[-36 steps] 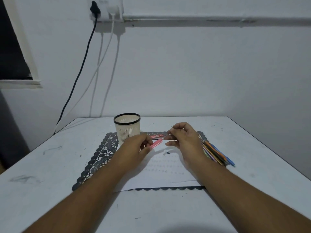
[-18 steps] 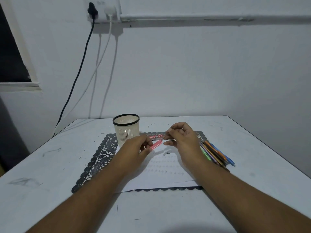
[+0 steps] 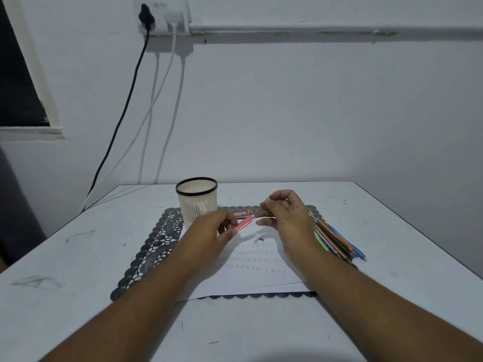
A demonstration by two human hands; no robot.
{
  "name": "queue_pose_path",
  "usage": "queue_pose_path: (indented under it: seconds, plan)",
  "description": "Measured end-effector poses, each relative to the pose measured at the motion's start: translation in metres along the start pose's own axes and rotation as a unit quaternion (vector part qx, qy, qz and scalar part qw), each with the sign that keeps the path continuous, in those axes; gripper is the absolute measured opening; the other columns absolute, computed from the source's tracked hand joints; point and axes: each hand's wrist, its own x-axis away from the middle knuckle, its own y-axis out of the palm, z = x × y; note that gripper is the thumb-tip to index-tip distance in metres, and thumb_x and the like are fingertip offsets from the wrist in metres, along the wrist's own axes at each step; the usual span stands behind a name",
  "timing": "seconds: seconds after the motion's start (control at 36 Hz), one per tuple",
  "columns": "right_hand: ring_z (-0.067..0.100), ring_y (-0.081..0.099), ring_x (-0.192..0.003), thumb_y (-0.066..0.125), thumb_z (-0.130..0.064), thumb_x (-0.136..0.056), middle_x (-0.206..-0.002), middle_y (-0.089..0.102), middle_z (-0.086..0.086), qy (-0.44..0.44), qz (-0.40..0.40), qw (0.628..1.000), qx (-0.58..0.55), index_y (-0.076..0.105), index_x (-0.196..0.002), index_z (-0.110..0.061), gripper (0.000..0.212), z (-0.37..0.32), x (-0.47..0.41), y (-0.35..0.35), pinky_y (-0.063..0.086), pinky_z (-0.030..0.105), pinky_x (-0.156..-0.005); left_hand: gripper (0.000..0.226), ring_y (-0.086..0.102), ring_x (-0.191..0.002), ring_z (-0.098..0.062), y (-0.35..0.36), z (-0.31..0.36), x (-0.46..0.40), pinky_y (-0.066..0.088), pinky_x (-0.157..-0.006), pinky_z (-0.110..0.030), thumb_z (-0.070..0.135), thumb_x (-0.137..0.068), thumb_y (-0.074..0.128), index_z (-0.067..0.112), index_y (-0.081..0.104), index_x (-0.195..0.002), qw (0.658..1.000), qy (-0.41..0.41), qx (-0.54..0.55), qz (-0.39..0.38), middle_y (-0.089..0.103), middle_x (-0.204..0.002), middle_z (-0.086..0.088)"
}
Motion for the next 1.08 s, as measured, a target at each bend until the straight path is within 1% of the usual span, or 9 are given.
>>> queue_pose_path:
  seconds: [0.17, 0.28, 0.42, 0.5, 0.56, 0.72, 0.81, 0.92, 1.08]
  plan:
    - [0.026, 0.072, -0.072, 0.061, 0.006, -0.098, -0.078, 0.072, 0.01, 0.01, -0.005, 1.0, 0.007, 0.06, -0.101, -0.003, 0.01, 0.0007, 0.0015, -0.0001, 0.062, 0.032, -0.061, 0.018, 0.056, -0.077, -0.001, 0.0017, -0.0011, 0.0009, 0.039, -0.065, -0.013, 0.011, -0.094, 0.069, 0.028, 0.066, -0.092, 1.0, 0.002, 0.005, 0.004, 0.063, -0.08, 0.013]
    - [0.029, 0.073, -0.077, 0.061, 0.002, -0.099, -0.082, 0.075, 0.014, 0.011, -0.005, 1.0, 0.017, 0.06, -0.105, -0.005, 0.009, 0.001, 0.0031, 0.0004, 0.061, 0.037, -0.061, 0.018, 0.057, -0.077, -0.002, 0.0017, -0.0029, 0.0006, 0.04, -0.065, -0.015, 0.01, -0.093, 0.069, 0.028, 0.066, -0.092, 1.0, -0.001, 0.009, 0.005, 0.063, -0.08, 0.012]
    - [0.032, 0.075, -0.08, 0.062, -0.005, -0.101, -0.088, 0.077, 0.017, 0.011, -0.004, 0.998, 0.055, 0.058, -0.107, -0.008, 0.008, -0.0009, 0.0049, 0.0009, 0.059, 0.042, -0.062, 0.021, 0.057, -0.078, -0.005, 0.0017, -0.0026, 0.0009, 0.041, -0.066, -0.017, 0.01, -0.094, 0.068, 0.031, 0.063, -0.09, 1.0, -0.004, 0.013, 0.002, 0.063, -0.081, 0.012]
    - [0.032, 0.075, -0.081, 0.062, -0.01, -0.102, -0.086, 0.078, 0.014, -0.018, -0.01, 0.994, 0.103, 0.057, -0.109, -0.011, 0.008, -0.0006, 0.0065, 0.0001, 0.059, 0.049, -0.065, 0.02, 0.057, -0.079, -0.006, 0.0018, -0.002, 0.001, 0.04, -0.065, -0.017, 0.011, -0.094, 0.067, 0.03, 0.064, -0.091, 1.0, -0.005, 0.0, 0.0, 0.063, -0.082, 0.013]
    - [0.032, 0.075, -0.083, 0.061, -0.012, -0.103, -0.085, 0.078, 0.012, -0.033, -0.017, 0.991, 0.13, 0.057, -0.11, -0.011, 0.008, -0.0015, 0.0081, 0.0004, 0.06, 0.05, -0.064, 0.019, 0.057, -0.079, -0.005, 0.0022, -0.0016, 0.0013, 0.04, -0.065, -0.017, 0.012, -0.094, 0.067, 0.031, 0.064, -0.091, 1.0, -0.008, -0.004, -0.001, 0.063, -0.082, 0.012]
    - [0.03, 0.075, -0.08, 0.063, -0.01, -0.102, -0.086, 0.078, 0.015, -0.021, -0.005, 0.993, 0.114, 0.056, -0.11, -0.01, 0.01, 0.0003, 0.0085, 0.0011, 0.059, 0.053, -0.068, 0.02, 0.056, -0.078, -0.005, 0.0015, -0.0019, 0.0012, 0.039, -0.065, -0.015, 0.011, -0.094, 0.067, 0.031, 0.064, -0.091, 1.0, -0.006, -0.006, 0.002, 0.063, -0.082, 0.013]
    - [0.032, 0.075, -0.08, 0.062, -0.01, -0.103, -0.087, 0.078, 0.015, -0.024, -0.007, 0.993, 0.115, 0.056, -0.11, -0.011, 0.01, 0.0015, 0.0081, 0.0019, 0.058, 0.051, -0.066, 0.02, 0.056, -0.079, -0.004, 0.001, -0.0014, 0.0014, 0.038, -0.065, -0.015, 0.011, -0.094, 0.068, 0.03, 0.063, -0.092, 1.0, -0.002, -0.018, 0.001, 0.061, -0.081, 0.015]
    - [0.027, 0.075, -0.078, 0.062, -0.011, -0.103, -0.087, 0.078, 0.014, -0.025, -0.007, 0.993, 0.117, 0.056, -0.11, -0.012, 0.009, 0.0021, 0.0078, 0.003, 0.058, 0.046, -0.064, 0.02, 0.056, -0.079, -0.005, 0.0014, -0.0029, 0.0013, 0.039, -0.065, -0.018, 0.011, -0.093, 0.068, 0.03, 0.063, -0.092, 1.0, -0.002, -0.013, 0.002, 0.062, -0.082, 0.014]
    - [0.028, 0.074, -0.081, 0.061, -0.01, -0.103, -0.086, 0.078, 0.011, -0.036, -0.003, 0.992, 0.122, 0.056, -0.111, -0.012, 0.009, 0.0004, 0.0092, 0.0041, 0.06, 0.047, -0.064, 0.017, 0.057, -0.082, -0.005, 0.0005, -0.0008, 0.0007, 0.039, -0.065, -0.016, 0.012, -0.094, 0.068, 0.029, 0.065, -0.094, 1.0, 0.004, -0.016, 0.005, 0.063, -0.083, 0.014]
